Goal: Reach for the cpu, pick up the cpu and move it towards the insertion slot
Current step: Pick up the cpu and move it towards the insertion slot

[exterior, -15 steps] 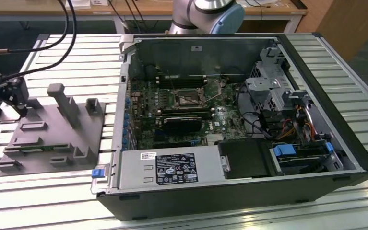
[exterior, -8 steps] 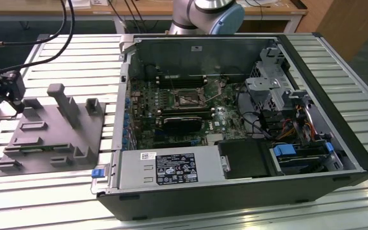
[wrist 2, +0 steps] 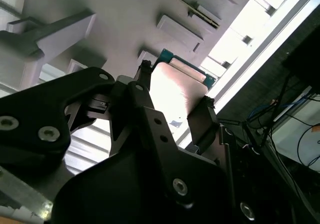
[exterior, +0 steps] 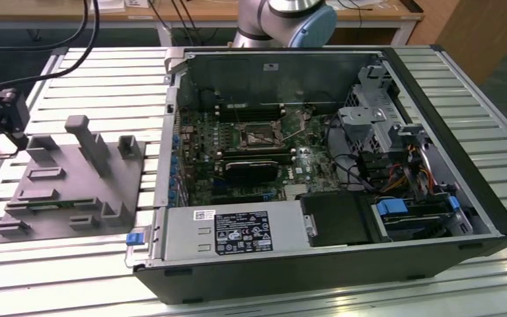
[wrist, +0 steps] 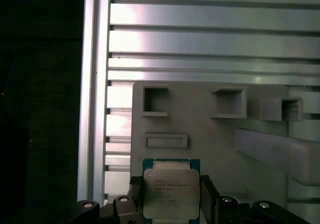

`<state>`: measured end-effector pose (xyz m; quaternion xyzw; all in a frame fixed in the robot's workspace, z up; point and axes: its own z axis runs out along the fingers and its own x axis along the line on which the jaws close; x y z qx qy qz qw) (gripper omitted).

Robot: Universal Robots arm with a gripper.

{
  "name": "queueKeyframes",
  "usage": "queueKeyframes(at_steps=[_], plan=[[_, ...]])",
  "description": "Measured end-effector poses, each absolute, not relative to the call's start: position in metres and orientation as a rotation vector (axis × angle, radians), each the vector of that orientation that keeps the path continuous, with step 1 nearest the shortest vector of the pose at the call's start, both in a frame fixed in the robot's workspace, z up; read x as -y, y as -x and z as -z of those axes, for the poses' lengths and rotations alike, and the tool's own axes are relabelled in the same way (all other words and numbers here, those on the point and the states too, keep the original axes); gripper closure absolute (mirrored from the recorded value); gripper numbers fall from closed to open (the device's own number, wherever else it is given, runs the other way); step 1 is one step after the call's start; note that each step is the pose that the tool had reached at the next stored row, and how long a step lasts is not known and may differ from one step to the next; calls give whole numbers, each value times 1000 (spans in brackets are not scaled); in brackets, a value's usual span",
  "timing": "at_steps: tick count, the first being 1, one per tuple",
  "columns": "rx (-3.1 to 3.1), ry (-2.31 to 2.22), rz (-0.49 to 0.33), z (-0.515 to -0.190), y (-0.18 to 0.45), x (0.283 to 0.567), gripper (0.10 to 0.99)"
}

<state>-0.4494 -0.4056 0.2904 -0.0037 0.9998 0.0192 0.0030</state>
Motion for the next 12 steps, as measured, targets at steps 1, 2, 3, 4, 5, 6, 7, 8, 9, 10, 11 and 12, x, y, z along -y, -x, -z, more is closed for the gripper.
queueKeyframes(at_steps=[1,2,3,4,5,6,7,8,9,10,11,12], plan=[[-3135,12,-60,-292,449,406,545],[-3134,12,-60,-294,449,406,545],[-3134,12,-60,-296,449,406,545],[-3134,12,-60,-298,449,406,545],[-3134,12,-60,-300,449,406,545],[-3134,12,-60,-301,449,406,545],[-3133,12,-60,-303,449,406,545],[-3133,12,-60,-305,449,406,545],[-3133,12,-60,-307,449,406,545],[-3133,12,-60,-308,449,406,545],[-3132,12,-60,-310,449,406,545],[-3132,12,-60,-312,449,406,545]])
